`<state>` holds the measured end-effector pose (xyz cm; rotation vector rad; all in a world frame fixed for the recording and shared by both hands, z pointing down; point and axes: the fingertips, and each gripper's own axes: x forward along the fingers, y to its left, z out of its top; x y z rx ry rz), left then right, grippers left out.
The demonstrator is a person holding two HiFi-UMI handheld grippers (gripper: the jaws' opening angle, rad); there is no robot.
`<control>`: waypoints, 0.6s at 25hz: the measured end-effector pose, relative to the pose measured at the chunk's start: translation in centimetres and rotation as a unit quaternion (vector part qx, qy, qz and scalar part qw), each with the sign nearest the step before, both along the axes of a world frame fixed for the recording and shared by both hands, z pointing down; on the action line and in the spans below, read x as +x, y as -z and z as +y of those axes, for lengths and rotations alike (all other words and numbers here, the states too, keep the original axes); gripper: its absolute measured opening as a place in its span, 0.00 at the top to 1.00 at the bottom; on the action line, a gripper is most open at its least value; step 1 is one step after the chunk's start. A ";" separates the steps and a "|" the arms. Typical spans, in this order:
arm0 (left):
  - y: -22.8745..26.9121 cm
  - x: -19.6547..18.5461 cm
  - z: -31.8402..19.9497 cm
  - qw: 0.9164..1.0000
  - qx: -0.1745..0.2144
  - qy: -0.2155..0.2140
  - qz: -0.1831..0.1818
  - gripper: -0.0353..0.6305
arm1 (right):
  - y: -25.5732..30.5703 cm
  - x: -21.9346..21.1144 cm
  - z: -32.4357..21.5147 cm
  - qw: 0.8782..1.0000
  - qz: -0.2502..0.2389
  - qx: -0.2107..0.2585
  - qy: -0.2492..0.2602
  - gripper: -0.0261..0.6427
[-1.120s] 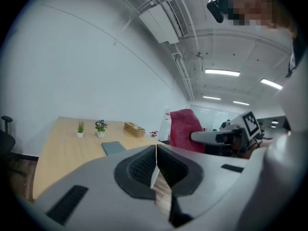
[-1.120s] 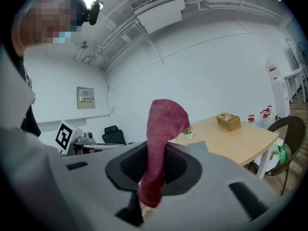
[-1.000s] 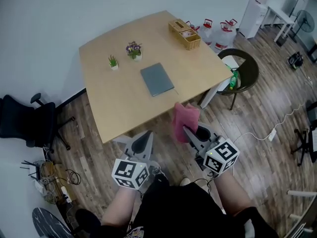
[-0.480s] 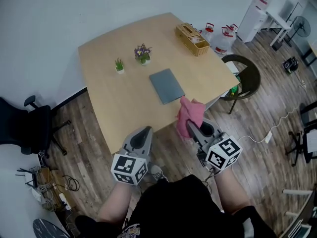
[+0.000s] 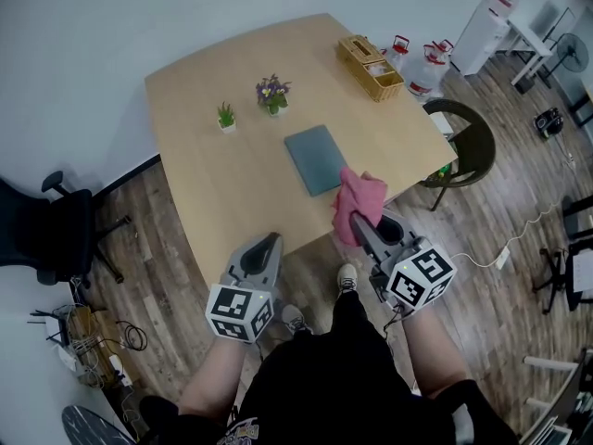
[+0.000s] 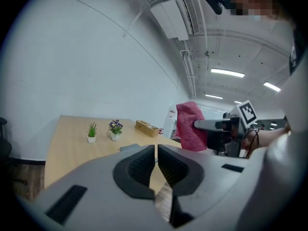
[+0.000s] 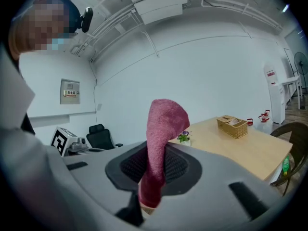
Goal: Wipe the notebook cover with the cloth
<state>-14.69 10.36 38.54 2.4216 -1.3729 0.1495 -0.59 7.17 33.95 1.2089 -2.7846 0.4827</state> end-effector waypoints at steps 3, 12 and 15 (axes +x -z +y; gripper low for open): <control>-0.8 0.3 -1.5 1.000 -0.011 0.009 -0.002 0.93 | -0.7 0.4 -2.0 1.000 -0.007 -0.006 0.008 0.86; -3.4 3.3 -7.5 0.997 -0.052 0.062 -0.016 0.86 | -3.6 2.7 -9.6 0.997 -0.022 -0.041 0.064 0.86; -4.4 4.6 -9.4 0.994 -0.067 0.080 -0.023 0.82 | -4.9 3.8 -12.0 0.995 -0.029 -0.055 0.082 0.86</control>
